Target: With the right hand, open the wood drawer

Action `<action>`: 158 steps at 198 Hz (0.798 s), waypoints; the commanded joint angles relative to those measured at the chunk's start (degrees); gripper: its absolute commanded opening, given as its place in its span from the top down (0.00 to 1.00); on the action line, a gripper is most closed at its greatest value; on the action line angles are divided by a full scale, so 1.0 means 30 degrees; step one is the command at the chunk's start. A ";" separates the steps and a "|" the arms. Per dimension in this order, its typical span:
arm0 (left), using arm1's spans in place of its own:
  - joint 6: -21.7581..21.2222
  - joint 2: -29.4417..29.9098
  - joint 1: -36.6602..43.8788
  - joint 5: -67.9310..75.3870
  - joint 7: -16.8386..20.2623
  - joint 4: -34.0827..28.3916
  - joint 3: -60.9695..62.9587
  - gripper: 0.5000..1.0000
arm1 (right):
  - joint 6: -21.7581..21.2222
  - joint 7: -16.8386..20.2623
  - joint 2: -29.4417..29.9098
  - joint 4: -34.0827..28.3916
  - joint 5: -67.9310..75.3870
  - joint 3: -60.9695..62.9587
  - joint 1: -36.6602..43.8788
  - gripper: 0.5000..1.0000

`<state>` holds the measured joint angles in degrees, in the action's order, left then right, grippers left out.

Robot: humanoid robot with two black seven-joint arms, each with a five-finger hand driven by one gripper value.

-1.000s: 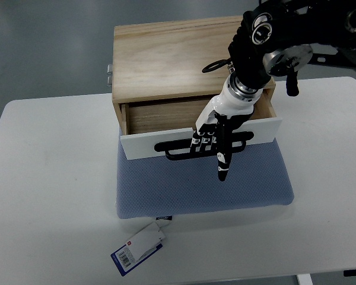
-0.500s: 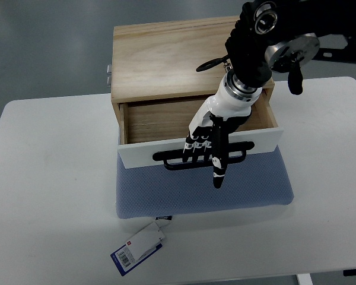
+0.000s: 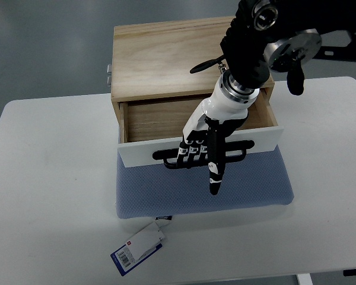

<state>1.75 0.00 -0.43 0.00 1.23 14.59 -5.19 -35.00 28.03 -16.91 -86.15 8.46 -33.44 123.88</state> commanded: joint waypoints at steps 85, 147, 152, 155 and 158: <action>0.0002 0.0000 -0.0005 0.0001 0.0000 0.0001 0.0030 0.00 | 0.0000 -0.0087 -0.3709 0.3931 0.0461 0.3966 0.0867 0.11; 0.0002 0.0000 -0.0005 0.0001 0.0000 0.0148 0.0030 0.00 | 0.0000 -0.3133 -0.6406 1.2749 0.0461 1.4716 -0.8038 0.11; 0.0002 0.0000 -0.0005 0.0001 0.0000 0.0148 0.0030 0.00 | 0.0000 -0.3251 -0.6406 1.3250 0.0461 1.5687 -0.8803 0.11; 0.0002 0.0000 -0.0005 0.0001 0.0000 0.0148 0.0030 0.00 | 0.0000 -0.3310 -0.6376 1.3455 0.0461 1.6185 -0.9184 0.11; 0.0002 0.0000 -0.0005 0.0001 0.0000 0.0148 0.0030 0.00 | 0.0000 -0.3368 -0.6376 1.3777 0.0490 1.6654 -0.9477 0.11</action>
<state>1.78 0.00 -0.44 0.00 1.23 14.93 -5.09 -35.00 19.79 -35.55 -51.61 9.93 4.40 104.70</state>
